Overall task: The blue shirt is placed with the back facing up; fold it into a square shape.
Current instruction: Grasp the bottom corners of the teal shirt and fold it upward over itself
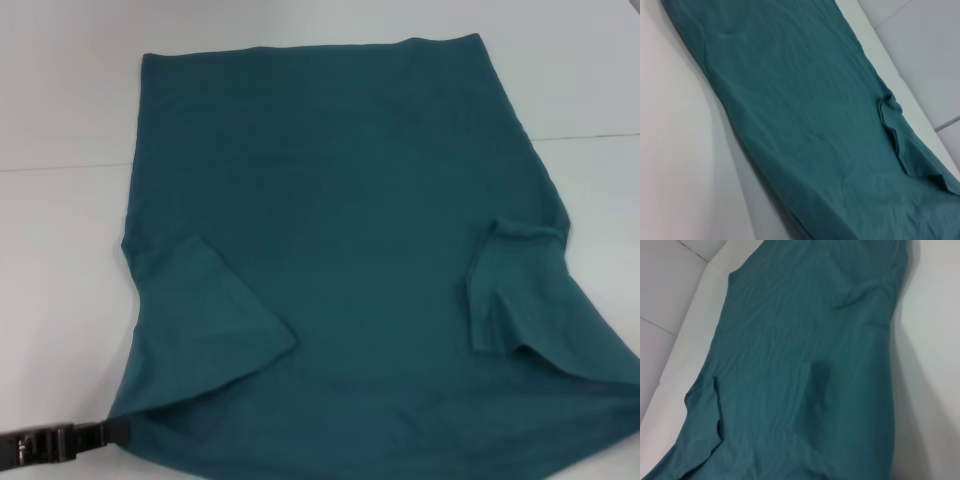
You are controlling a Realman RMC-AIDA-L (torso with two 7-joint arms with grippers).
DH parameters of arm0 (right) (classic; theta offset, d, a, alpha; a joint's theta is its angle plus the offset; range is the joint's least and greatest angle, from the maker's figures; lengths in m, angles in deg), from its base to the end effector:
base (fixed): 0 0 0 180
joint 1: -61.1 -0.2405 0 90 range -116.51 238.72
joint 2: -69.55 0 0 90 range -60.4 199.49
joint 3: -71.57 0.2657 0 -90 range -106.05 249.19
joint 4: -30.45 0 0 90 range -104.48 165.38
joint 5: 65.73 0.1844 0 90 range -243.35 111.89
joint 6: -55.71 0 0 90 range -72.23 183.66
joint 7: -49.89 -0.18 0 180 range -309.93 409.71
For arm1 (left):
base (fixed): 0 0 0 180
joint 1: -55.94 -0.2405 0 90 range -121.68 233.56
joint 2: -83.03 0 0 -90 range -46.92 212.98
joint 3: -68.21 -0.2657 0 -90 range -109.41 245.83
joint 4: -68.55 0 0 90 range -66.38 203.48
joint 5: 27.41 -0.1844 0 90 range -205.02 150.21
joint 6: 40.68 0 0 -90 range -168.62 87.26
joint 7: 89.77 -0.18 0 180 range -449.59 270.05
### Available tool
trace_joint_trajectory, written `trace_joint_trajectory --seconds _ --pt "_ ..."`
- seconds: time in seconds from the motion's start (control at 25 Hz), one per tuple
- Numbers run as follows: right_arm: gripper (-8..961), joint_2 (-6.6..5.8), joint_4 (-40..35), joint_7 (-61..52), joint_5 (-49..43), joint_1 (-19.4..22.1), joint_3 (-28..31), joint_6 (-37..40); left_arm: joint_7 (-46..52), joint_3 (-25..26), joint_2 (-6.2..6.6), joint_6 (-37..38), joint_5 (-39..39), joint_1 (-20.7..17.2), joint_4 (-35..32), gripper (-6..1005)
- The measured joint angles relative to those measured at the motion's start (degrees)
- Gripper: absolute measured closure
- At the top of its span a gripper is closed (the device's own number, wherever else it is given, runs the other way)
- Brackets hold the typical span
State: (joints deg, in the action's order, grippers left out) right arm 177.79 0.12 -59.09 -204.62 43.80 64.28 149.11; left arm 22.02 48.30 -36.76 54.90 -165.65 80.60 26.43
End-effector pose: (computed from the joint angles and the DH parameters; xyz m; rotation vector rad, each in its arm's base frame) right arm 0.3920 0.2410 0.0473 -2.0088 1.7853 0.6565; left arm -0.3164 0.2735 -0.0223 -2.3717 -1.6700 -0.5659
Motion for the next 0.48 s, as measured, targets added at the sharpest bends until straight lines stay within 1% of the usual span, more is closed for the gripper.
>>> trace_joint_trajectory --seconds 0.16,0.48 --pt "917 -0.20 0.0 0.8 0.0 1.4 0.2 1.5 -0.7 0.1 -0.26 0.6 0.0 -0.9 0.1 982" --pt "918 -1.38 -0.2 1.5 0.0 3.2 0.4 2.0 -1.5 0.1 -0.48 2.8 -0.4 -1.8 0.4 983"
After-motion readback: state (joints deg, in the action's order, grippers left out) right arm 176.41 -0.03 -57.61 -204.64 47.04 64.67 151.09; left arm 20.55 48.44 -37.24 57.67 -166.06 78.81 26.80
